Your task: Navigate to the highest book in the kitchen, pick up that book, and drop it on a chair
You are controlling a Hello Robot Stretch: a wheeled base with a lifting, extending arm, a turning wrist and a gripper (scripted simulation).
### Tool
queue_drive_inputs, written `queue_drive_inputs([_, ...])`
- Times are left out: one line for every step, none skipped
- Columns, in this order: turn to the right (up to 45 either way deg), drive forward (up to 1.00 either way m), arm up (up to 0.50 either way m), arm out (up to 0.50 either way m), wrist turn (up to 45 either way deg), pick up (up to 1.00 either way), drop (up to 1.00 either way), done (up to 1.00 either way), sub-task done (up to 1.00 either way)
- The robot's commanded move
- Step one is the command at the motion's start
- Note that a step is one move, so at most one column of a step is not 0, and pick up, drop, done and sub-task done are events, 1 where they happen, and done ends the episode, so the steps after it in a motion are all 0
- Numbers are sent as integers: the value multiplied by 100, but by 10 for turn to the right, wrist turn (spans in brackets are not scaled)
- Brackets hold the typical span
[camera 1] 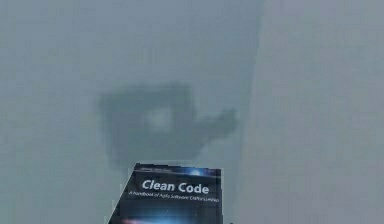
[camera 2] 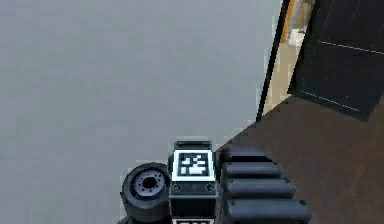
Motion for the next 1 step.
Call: queue_drive_inputs([210, 0, 0, 0, 0, 0, 0, 0, 0])
